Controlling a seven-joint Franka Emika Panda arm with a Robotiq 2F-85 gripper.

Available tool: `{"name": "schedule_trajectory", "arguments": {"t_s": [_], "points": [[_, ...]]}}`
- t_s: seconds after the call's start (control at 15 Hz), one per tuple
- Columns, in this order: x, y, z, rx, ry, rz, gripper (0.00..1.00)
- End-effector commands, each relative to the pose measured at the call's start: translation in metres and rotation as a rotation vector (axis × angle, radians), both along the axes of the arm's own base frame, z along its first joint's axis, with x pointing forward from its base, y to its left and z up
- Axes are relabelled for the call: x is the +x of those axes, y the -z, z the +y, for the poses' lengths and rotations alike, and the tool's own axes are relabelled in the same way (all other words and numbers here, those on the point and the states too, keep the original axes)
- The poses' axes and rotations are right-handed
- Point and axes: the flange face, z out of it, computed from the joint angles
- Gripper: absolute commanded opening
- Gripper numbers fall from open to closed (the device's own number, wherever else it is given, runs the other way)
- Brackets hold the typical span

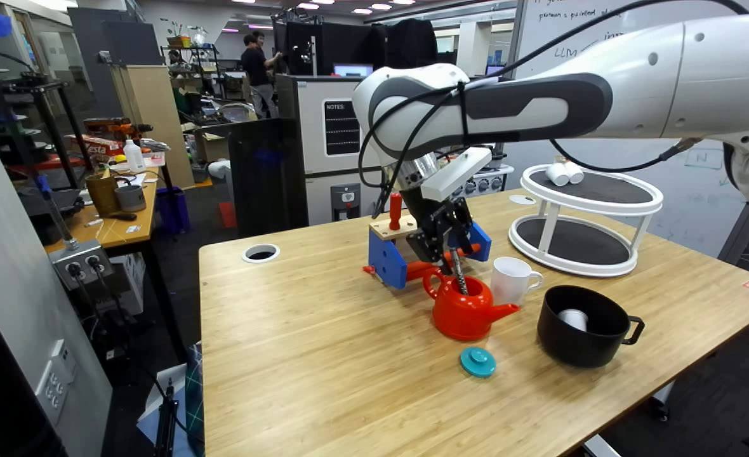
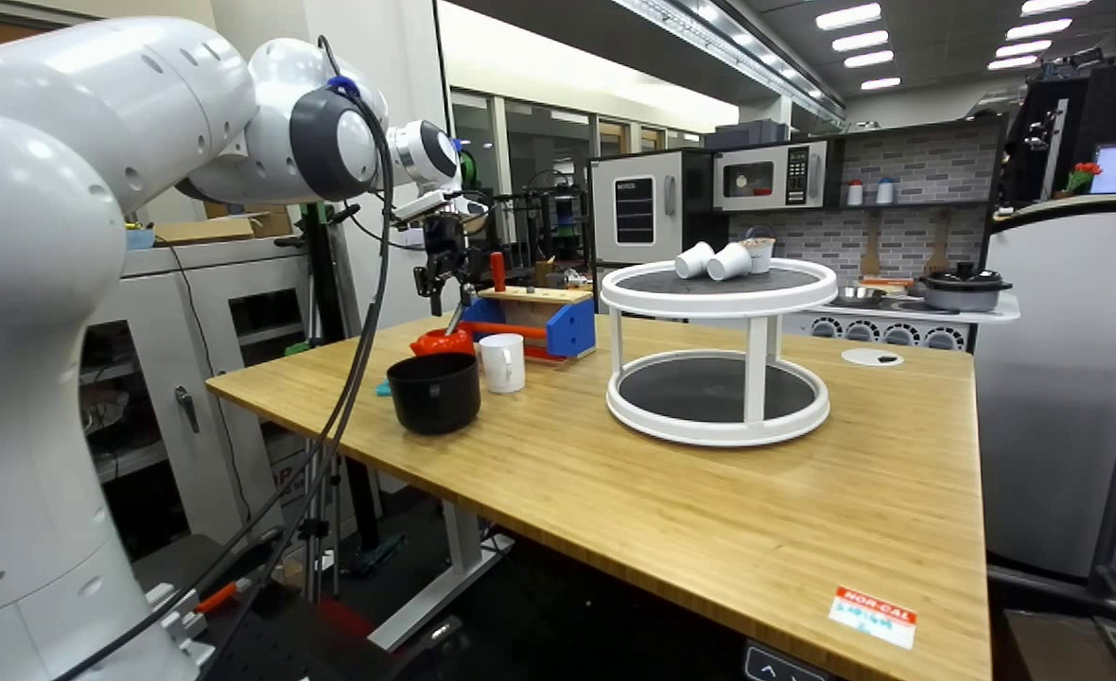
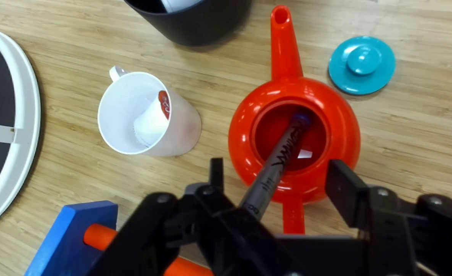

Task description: Put one of the cups atop the stand in the mug and another in the bowl, then place the marker in the kettle on the table

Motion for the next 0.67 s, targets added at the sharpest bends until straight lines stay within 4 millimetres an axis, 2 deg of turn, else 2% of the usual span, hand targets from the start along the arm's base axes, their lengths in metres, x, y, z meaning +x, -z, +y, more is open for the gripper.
{"name": "schedule_trajectory", "arguments": {"t_s": [0.0, 0.07, 0.13, 0.27, 0.47, 0.6], "points": [[0.001, -0.002, -0.002, -0.010, -0.026, 0.006, 0.38], [0.001, -0.002, -0.002, -0.011, -0.027, 0.008, 0.48], [0.001, -0.001, -0.002, -0.013, -0.025, 0.010, 0.74], [0.000, -0.001, -0.003, -0.016, -0.020, 0.011, 0.75], [-0.001, -0.008, 0.000, 0.001, -0.003, 0.002, 0.95], [0.000, -0.013, 0.001, 0.015, 0.013, -0.010, 1.00]]}}
